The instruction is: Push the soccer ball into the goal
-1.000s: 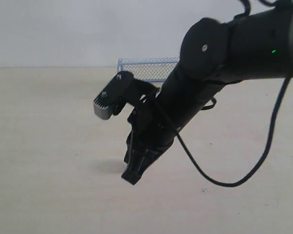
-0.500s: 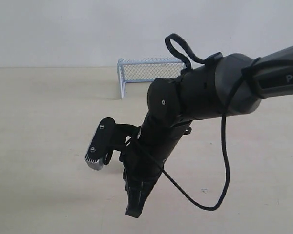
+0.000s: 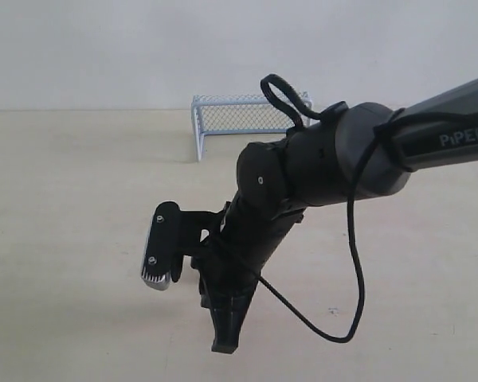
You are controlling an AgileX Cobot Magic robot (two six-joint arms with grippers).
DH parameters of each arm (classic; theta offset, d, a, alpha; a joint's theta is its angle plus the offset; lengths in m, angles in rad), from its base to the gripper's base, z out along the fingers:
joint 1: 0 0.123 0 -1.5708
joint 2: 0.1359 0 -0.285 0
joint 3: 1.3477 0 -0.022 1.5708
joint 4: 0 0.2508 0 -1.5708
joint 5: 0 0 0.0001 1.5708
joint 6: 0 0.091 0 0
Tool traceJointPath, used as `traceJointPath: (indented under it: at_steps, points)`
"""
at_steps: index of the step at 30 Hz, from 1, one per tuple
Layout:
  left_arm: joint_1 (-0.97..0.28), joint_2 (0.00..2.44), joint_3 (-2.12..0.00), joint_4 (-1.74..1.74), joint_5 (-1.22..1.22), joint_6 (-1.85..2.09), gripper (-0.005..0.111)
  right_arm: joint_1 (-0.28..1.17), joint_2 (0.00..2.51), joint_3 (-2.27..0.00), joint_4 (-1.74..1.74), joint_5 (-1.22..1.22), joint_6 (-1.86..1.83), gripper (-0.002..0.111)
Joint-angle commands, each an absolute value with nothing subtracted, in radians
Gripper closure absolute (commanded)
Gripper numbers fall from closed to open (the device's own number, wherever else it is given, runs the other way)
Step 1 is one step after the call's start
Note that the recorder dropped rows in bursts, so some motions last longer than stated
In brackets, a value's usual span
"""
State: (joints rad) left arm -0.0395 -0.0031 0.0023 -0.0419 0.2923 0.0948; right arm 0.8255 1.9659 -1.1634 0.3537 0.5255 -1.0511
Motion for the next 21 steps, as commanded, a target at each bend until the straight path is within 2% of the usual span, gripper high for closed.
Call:
traceJointPath:
  at_steps: [1, 6, 8, 9, 12, 14, 21]
  points:
    - [-0.044, 0.0, 0.0, -0.04, 0.293, 0.098, 0.102, 0.827, 1.967, -1.168, 0.393, 0.602, -1.06, 0.108]
    - [-0.044, 0.0, 0.0, -0.04, 0.293, 0.098, 0.102, 0.822, 1.97, -1.168, 0.401, 0.577, -1.089, 0.108]
    - [-0.044, 0.0, 0.0, -0.04, 0.293, 0.098, 0.102, 0.741, 2.019, -1.25, 0.351, 0.517, -1.073, 0.108]
    - [-0.044, 0.0, 0.0, -0.04, 0.293, 0.098, 0.102, 0.651, 2.059, -1.353, 0.327, 0.459, -0.994, 0.108]
    - [-0.044, 0.0, 0.0, -0.04, 0.293, 0.098, 0.102, 0.592, 1.961, -1.487, 0.187, 0.579, -0.767, 0.108]
    - [-0.044, 0.0, 0.0, -0.04, 0.293, 0.098, 0.102, 0.624, 1.832, -1.441, 0.072, 0.577, -0.703, 0.108]
    - [-0.044, 0.0, 0.0, -0.04, 0.293, 0.098, 0.102, 0.678, 1.624, -1.2, 0.068, 0.593, -0.653, 0.108]
